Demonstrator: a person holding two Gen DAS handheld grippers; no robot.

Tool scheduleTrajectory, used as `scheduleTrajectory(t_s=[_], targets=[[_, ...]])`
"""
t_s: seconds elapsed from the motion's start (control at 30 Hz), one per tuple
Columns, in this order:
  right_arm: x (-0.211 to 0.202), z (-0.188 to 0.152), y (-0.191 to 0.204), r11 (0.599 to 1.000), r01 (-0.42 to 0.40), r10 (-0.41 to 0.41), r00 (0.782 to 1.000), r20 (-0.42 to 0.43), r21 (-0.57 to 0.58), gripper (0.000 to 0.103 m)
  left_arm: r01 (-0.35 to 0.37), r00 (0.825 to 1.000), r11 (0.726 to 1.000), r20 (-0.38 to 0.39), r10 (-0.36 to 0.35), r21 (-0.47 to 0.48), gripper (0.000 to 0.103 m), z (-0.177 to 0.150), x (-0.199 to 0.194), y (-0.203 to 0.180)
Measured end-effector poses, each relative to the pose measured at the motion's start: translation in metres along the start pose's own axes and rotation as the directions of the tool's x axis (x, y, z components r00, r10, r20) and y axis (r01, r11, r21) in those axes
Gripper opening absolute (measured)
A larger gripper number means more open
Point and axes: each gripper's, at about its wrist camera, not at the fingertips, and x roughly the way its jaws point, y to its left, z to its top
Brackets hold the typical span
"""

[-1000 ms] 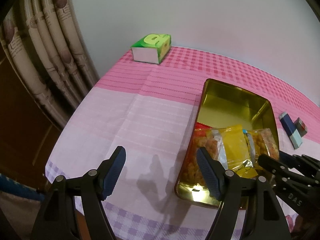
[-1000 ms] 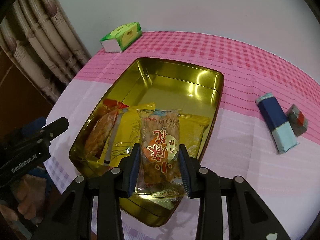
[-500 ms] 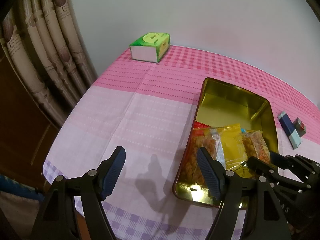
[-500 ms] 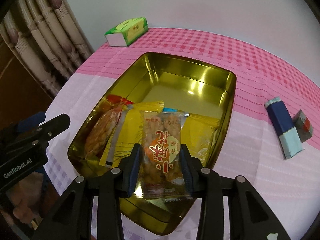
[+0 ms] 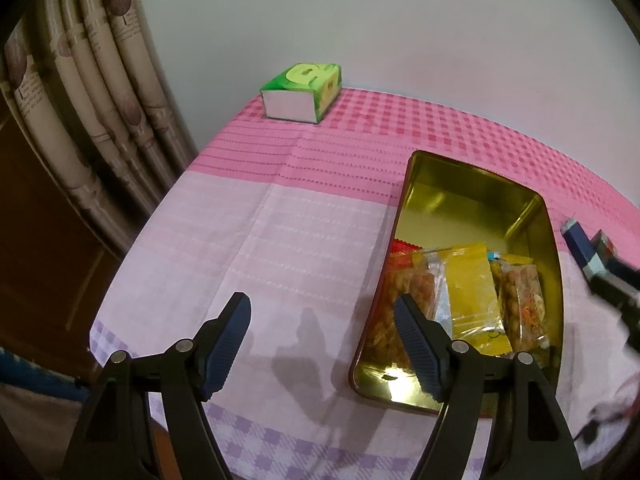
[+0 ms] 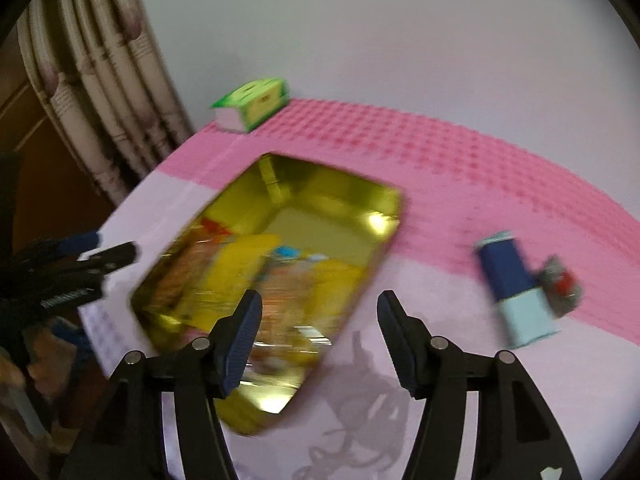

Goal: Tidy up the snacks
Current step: 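Grasp the grey red-banded packet with the right gripper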

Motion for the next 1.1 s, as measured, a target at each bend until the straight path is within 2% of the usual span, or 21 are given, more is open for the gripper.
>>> scheduleTrajectory(t_s=[0.2,0.4,0.53,0.77,0.87,0.93,1.0,1.1], targets=[[-0.014,-0.006,-0.102,0.988,0.15,-0.15,0.989,0.013,0.022,0.057,-0.016,1.0,0.999,-0.003,0.016,0.043,0.075,-0.004,0.002,-0.011],[-0.008,-0.017,-0.176,0.975,0.223,-0.223,0.974,-0.028,-0.016,0.057,-0.008,1.0,0.998,-0.023,0.01,0.057,0.075,-0.006,0.002,-0.025],[0.008,-0.02,-0.202,0.978,0.195,-0.199,0.979,-0.053,-0.076,0.056,-0.002,0.999,0.997,-0.034,0.005,0.078,0.075,-0.007,-0.003,-0.042],[0.04,-0.018,-0.221,0.986,0.077,-0.089,0.993,-0.074,-0.149,0.052,0.037,0.998,0.992,-0.064,-0.029,0.122,0.075,-0.004,-0.012,-0.095],[0.051,-0.016,-0.217,0.985,0.023,-0.036,0.996,-0.077,-0.168,0.044,0.073,0.995,0.987,-0.079,-0.062,0.142,0.075,0.0,-0.013,-0.121],[0.055,-0.016,-0.215,0.985,0.0,-0.012,0.998,-0.069,-0.171,0.032,0.09,0.993,0.982,-0.089,-0.076,0.165,0.075,0.003,-0.011,-0.143],[0.056,-0.018,-0.214,0.987,-0.01,0.002,0.999,-0.053,-0.162,0.027,0.103,0.992,0.978,-0.095,-0.086,0.182,0.075,0.006,-0.008,-0.165],[0.05,-0.024,-0.216,0.992,-0.005,0.002,1.0,-0.021,-0.128,0.025,0.133,0.988,0.972,-0.11,-0.113,0.195,0.075,0.008,-0.002,-0.197]])
